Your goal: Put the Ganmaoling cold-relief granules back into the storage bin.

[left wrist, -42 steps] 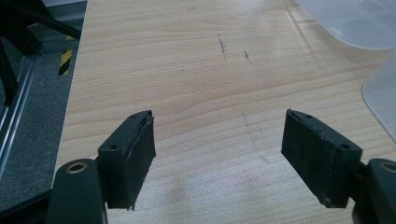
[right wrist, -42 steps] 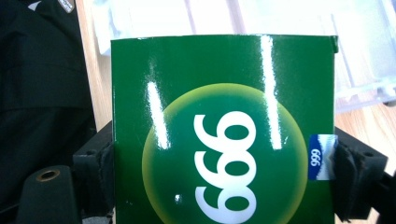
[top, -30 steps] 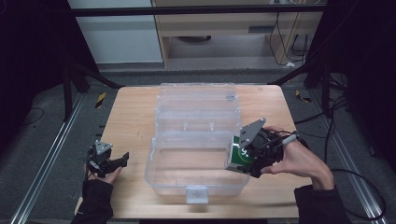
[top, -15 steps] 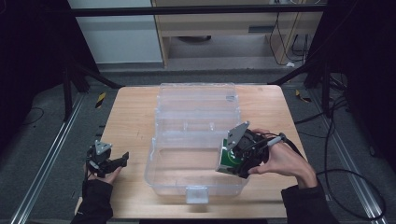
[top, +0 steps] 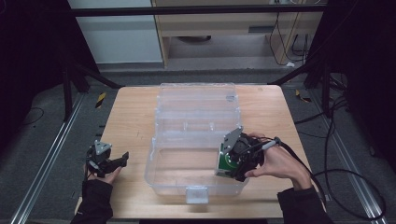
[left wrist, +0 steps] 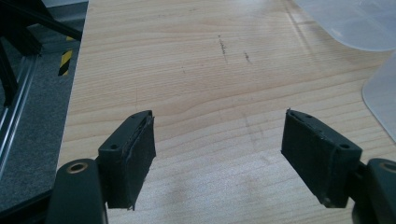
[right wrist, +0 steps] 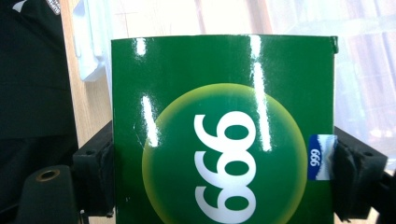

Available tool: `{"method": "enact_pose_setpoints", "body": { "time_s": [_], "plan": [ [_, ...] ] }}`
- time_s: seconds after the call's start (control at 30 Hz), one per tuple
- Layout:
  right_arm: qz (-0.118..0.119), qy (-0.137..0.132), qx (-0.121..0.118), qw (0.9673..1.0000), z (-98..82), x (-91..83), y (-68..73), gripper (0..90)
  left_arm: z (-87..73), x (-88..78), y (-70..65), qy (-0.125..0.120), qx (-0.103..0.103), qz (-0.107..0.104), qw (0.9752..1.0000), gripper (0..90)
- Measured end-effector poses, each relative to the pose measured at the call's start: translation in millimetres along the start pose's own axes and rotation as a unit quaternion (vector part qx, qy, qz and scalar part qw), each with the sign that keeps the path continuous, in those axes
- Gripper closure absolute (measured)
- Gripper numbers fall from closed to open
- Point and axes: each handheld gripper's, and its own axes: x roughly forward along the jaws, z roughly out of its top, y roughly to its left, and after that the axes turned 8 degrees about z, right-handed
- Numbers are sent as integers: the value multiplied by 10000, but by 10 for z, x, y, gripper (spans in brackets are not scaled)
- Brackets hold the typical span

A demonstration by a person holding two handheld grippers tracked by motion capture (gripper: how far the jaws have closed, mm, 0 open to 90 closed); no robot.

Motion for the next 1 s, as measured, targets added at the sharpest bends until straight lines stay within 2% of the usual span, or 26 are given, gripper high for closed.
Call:
{"method": "enact_pose_setpoints", "body": {
  "time_s": [0.4,0.5,0.57,0.7,0.87,1.0],
  "plan": [
    [28,196,29,9998,-4,128,-3,160,0,-2,4,-4,2,-2,10000,254],
    [156,86,153,9997,-30,158,-1,160,0,-1,2,-7,4,0,10000,254],
    [150,57,156,9998,-55,187,-2,160,1,2,-2,-2,12,0,10000,254],
    [143,223,99,9996,-59,262,-2,159,1,-2,-1,-9,6,6,10000,254],
    [152,274,128,9994,-57,335,-5,158,-1,-3,8,-4,-1,-3,10000,254],
    [203,238,198,9993,-121,391,-32,153,0,-1,4,-3,9,-2,10000,254]
  ]
}}
